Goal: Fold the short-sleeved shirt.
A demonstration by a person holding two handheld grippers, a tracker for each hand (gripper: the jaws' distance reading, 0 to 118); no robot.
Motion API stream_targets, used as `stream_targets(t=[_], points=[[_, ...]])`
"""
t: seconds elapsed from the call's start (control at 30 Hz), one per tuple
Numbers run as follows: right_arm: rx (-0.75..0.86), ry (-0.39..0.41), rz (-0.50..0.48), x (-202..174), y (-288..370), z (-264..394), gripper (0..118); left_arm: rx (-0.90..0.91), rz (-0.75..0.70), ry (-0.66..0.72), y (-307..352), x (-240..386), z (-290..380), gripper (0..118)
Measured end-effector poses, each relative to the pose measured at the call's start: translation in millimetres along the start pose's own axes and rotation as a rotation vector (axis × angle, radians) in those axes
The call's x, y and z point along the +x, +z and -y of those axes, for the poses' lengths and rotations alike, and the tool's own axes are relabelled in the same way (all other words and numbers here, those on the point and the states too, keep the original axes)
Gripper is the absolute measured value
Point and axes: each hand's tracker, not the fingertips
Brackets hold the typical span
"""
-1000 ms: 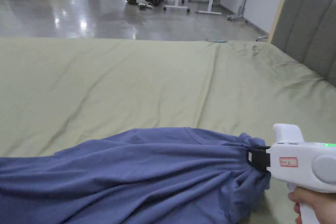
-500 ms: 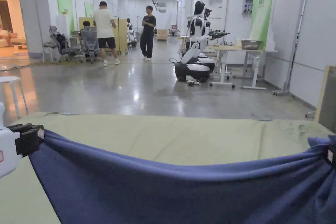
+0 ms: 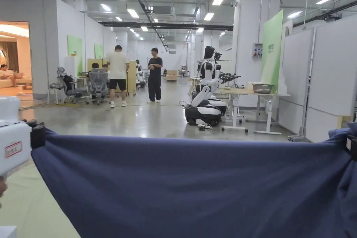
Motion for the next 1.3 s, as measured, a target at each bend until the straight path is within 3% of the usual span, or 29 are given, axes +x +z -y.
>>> stream_targets(t=[0.1,0.37,0.5,0.67,0.9,1.0,1.3], points=[[0.024,0.04,0.028,-11,-36,-20,12,0.0,-0.031,-0.006,-33,7,-15,5],[0.089,0.006,0.056,-26,-139,-69,13,-0.007,-0.114,0.003,-127,23,-56,5],[0.103,0.029,0.063,-35,-191,-76,12,0.026,-0.191,-0.125,-172,37,-62,5],[0.112,0.066,0.095,-45,-250,-64,12,0.035,-0.202,-0.085,-219,44,-52,5],[0.023,0.085,0.119,-49,-310,23,13,-0.085,-0.184,-0.044,-281,61,29,5],[-0.062,0.083,0.114,-42,-323,75,13,-0.163,-0.159,-0.099,-295,70,85,5],[-0.222,0.056,0.116,-22,-304,208,13,-0.329,-0.092,-0.111,-272,94,218,5]])
